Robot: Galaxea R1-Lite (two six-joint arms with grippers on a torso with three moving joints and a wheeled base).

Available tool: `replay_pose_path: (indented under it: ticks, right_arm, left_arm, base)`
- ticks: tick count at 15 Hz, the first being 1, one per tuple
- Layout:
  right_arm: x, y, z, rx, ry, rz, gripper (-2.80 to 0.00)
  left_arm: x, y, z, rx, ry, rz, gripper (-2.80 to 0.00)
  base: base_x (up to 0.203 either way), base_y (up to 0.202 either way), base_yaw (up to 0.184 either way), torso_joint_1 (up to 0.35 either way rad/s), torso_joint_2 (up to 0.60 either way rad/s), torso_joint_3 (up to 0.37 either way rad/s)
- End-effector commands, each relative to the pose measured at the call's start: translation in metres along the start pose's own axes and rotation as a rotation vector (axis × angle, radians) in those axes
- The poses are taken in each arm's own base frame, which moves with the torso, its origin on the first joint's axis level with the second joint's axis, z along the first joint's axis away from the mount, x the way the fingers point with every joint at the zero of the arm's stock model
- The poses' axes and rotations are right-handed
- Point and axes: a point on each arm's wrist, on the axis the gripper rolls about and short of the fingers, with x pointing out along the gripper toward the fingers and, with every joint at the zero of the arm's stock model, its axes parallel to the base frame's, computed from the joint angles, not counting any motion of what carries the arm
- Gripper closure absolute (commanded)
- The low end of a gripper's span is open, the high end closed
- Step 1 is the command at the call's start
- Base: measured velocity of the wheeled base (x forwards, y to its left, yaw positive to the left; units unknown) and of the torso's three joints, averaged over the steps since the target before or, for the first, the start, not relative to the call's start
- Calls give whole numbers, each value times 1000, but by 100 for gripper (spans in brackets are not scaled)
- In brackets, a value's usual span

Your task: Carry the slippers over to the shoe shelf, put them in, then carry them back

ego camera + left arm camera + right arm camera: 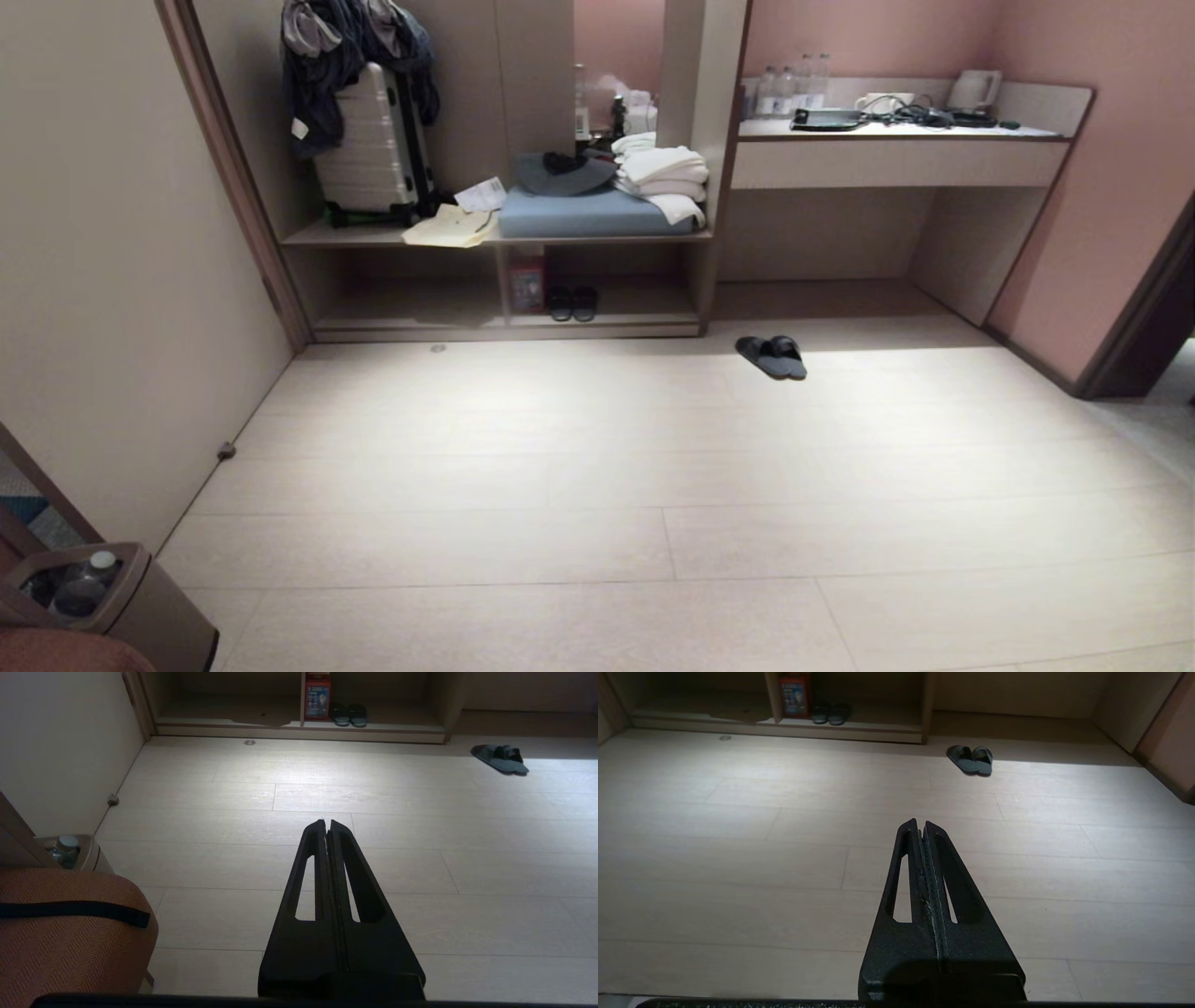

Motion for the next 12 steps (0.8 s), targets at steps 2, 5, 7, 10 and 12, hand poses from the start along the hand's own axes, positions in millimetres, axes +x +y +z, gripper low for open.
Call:
replay_pose_path:
  ticks: [2,5,7,10,12]
  right_arm:
    - [0,0,0,5,-2,-1,0]
    - [0,0,0,1,-1,-1,0]
    - [0,0,0,3,-2,-1,0]
    - [0,0,0,4,-1,-1,0]
    - [0,0,0,12,-1,-3,0]
  left_arm:
    - [0,0,0,-1,1,0,0]
    - [0,0,0,-1,1,0,0]
    - [0,0,0,-2,1,0,0]
    - [0,0,0,-2,1,0,0]
    - [0,0,0,-2,1,0,0]
  base:
    - [0,0,0,0,0,0]
    - [0,0,0,0,0,0]
    - [0,0,0,0,0,0]
    - [0,0,0,0,0,0]
    - [0,0,0,0,0,0]
